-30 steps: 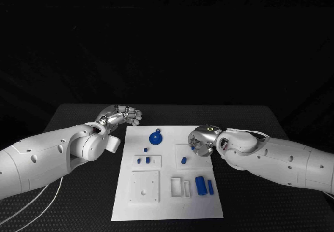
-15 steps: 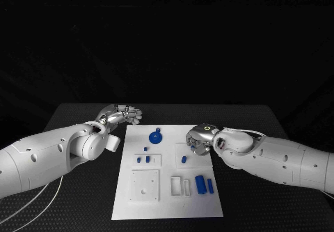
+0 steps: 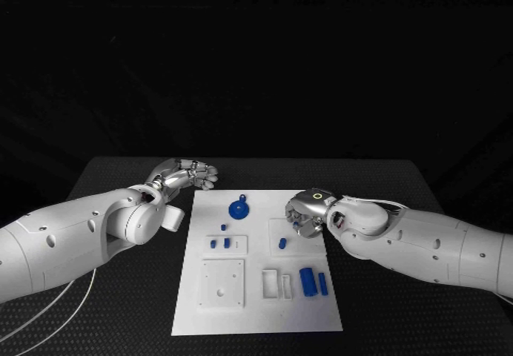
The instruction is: Assemble the parts on the task board
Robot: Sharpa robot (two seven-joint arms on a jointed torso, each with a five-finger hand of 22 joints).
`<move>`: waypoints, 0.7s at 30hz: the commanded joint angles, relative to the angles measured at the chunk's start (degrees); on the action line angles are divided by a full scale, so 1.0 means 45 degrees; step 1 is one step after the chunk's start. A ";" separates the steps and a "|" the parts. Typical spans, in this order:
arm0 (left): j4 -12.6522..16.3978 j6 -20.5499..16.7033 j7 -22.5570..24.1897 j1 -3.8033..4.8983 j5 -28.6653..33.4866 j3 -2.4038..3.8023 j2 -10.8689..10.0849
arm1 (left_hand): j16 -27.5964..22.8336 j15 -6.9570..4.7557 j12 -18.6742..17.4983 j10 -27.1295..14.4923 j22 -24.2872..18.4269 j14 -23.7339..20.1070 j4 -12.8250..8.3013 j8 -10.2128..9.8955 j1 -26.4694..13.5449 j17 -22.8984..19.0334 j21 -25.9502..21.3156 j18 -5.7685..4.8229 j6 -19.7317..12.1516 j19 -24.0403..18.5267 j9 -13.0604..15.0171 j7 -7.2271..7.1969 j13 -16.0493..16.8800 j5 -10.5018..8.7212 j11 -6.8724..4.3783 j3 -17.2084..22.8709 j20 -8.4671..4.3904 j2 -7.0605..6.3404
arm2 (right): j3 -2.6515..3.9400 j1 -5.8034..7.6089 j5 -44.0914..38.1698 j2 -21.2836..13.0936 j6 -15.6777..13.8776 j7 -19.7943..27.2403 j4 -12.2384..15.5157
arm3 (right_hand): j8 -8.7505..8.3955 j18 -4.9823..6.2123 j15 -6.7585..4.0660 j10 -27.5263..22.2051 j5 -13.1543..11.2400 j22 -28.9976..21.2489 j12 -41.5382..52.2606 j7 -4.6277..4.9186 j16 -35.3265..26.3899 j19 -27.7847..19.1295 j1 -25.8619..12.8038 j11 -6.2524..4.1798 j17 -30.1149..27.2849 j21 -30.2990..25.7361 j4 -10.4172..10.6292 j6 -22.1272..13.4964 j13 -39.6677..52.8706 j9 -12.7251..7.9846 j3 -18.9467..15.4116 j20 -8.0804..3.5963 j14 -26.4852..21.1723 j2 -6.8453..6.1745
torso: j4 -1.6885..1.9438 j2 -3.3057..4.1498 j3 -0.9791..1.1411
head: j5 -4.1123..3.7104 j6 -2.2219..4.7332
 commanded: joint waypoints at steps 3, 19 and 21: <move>0.0046 0.0180 0.0034 0.0012 0.0046 0.0009 0.0007 | -0.0074 0.0091 -0.0041 -0.0072 0.0010 0.0022 -0.0083 -0.0021 -0.0044 0.0041 -0.0048 0.0009 -0.0097 -0.0055 -0.0012 0.0024 -0.0023 0.0016 -0.0007 -0.0001 0.0024 -0.0045 | -0.0223 -0.0287 -0.0596 0.0006 0.1154 -0.0301 -0.0047 | 0.0085 0.0172 -0.0085 0.0287 0.0014 0.0070 0.0081 -0.0094 0.0120 0.0256 0.0178 -0.0085 0.0253 -0.0026 -0.0376 0.0266 0.0099 0.0002 0.0253 0.0017 0.0191 0.0180 | -0.0011 0.0000 0.0002 | -0.0031 -0.0002; 0.0119 0.0158 0.0023 0.0012 0.0016 0.0007 -0.0027 | -0.0136 0.0097 -0.0044 -0.0073 0.0020 0.0026 -0.0141 -0.0003 0.0027 0.0107 -0.0057 0.0007 -0.0095 -0.0064 -0.0008 0.0021 -0.0034 0.0022 -0.0004 0.0022 0.0031 -0.0045 | -0.0256 -0.0351 -0.0993 -0.0115 0.0270 -0.0380 0.0061 | 0.0169 0.0172 -0.0288 0.0906 0.0294 0.0225 0.0179 -0.0320 0.0261 0.0903 0.0249 -0.0327 0.0972 0.0023 -0.0698 0.0885 0.0444 -0.0009 0.0740 -0.0166 0.0661 0.0102 | -0.0006 0.0004 0.0004 | -0.0116 -0.0001; 0.0112 0.0156 0.0026 0.0012 0.0014 0.0007 -0.0025 | -0.0140 0.0098 -0.0044 -0.0073 0.0021 0.0026 -0.0143 -0.0003 0.0030 0.0112 -0.0058 0.0006 -0.0095 -0.0064 -0.0008 0.0022 -0.0035 0.0022 -0.0004 0.0023 0.0031 -0.0042 | -0.0255 -0.0352 -0.0993 -0.0132 0.0113 -0.0378 0.0103 | 0.0174 0.0172 -0.0303 0.0939 0.0328 0.0236 0.0179 -0.0336 0.0262 0.0952 0.0243 -0.0341 0.1028 0.0025 -0.0681 0.0925 0.0475 -0.0004 0.0773 -0.0180 0.0697 0.0069 | -0.0001 0.0006 0.0004 | -0.0113 -0.0003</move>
